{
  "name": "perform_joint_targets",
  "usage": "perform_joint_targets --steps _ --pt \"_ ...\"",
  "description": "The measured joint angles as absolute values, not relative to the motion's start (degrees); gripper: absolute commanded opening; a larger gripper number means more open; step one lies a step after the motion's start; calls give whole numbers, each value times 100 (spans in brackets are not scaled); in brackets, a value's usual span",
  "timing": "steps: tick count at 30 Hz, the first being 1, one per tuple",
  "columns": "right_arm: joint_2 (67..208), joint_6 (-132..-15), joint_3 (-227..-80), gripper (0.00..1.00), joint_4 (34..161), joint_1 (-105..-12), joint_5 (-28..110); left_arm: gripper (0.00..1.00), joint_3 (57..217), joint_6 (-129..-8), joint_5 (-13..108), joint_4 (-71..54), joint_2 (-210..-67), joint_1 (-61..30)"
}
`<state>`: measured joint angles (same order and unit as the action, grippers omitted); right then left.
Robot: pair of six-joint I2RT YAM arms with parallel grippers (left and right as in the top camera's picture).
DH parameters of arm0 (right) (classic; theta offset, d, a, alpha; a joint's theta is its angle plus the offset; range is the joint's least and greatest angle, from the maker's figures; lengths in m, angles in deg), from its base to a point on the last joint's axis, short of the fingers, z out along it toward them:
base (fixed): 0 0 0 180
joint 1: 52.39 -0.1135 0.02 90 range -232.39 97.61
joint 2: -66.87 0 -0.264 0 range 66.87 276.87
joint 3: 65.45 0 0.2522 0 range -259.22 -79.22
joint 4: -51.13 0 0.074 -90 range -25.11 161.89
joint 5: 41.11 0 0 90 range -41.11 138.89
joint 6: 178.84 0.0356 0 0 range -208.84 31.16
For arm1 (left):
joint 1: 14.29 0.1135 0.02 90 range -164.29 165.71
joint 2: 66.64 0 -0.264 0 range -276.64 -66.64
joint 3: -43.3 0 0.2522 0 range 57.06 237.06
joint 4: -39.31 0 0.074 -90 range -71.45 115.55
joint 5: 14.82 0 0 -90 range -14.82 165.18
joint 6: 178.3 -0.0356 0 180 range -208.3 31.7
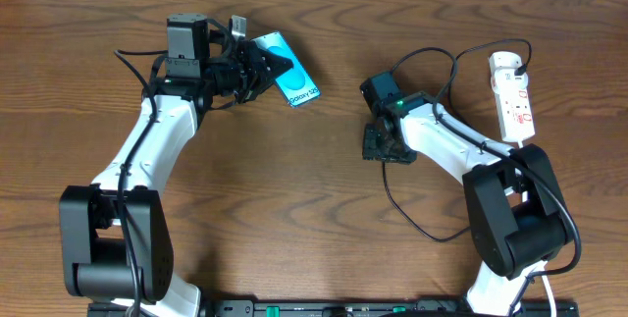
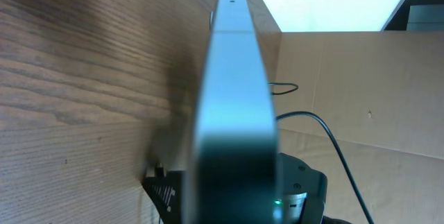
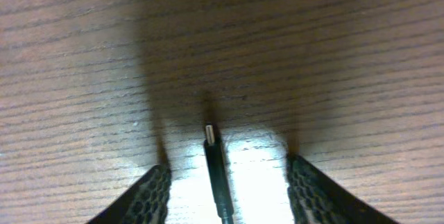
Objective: Plug charger to phone and switch on socket
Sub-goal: 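Lower and close the right gripper on the charger connector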
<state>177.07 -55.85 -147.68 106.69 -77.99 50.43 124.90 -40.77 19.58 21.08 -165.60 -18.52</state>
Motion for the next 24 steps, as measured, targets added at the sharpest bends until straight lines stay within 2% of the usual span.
perform_joint_targets --steps 4,8,17,19,21,24 --pt "17709 -5607 -14768 37 10658 -7828 5054 8 12490 -4077 1958 2108 -16560 -1852" --pt "17709 -5613 -14768 22 10641 -7906 5045 8 12490 -4077 1958 2108 -16560 -1852" --pt "17709 -5620 -14768 19 10641 -7911 5036 7 12490 -4077 1956 2108 -16560 -1852" --pt "17709 -5620 -14768 16 10638 -7911 5036 7 12490 -4077 1956 2108 -16560 -1852" --pt "17709 -5622 -14768 8 10638 -7911 5036 7 12490 -4077 1958 2108 -16560 -1852" --pt "17711 -5620 -14768 6 10632 -7911 5021 7 12490 -4077 1958 2108 -16560 -1852"
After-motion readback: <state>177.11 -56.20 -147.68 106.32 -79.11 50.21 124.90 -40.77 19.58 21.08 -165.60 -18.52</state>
